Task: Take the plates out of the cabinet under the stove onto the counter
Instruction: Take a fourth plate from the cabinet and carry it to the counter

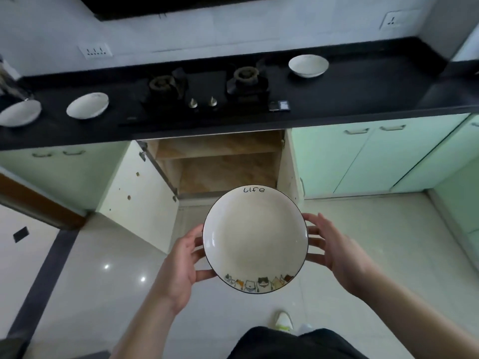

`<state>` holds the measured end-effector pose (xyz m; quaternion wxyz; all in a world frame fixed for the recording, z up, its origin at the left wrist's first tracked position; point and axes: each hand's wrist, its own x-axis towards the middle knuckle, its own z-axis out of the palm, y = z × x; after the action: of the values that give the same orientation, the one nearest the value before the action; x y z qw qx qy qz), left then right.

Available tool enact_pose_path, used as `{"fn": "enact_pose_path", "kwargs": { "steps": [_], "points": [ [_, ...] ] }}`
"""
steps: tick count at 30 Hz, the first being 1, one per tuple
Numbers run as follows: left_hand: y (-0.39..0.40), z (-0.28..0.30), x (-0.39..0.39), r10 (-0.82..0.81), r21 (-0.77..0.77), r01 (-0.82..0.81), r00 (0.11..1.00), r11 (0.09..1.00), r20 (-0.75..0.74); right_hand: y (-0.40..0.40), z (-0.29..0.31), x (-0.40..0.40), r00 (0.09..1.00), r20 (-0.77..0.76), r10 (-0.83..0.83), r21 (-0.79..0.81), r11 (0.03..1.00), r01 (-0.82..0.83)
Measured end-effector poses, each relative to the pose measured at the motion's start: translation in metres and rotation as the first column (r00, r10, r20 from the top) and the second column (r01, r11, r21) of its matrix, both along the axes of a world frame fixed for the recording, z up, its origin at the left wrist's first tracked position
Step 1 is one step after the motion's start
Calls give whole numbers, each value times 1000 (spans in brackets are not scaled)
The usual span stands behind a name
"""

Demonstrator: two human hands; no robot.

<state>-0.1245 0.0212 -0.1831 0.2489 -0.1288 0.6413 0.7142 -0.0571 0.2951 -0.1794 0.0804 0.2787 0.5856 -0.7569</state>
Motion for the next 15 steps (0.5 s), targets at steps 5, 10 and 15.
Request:
{"fn": "enact_pose_path", "kwargs": {
  "steps": [5,10,15],
  "points": [
    [-21,1,13,-69,95,66,997,993,21,-17,8,26,995,5,-102,-26,994,102],
    [-53,-9,23,-136,166,121,988,979,77,-47,7,60,992,24,-127,-83,988,129],
    [-48,-11,30,-211,187,191,972,964,99,-54,14,93,971,45,-235,-88,967,238]
  ]
}}
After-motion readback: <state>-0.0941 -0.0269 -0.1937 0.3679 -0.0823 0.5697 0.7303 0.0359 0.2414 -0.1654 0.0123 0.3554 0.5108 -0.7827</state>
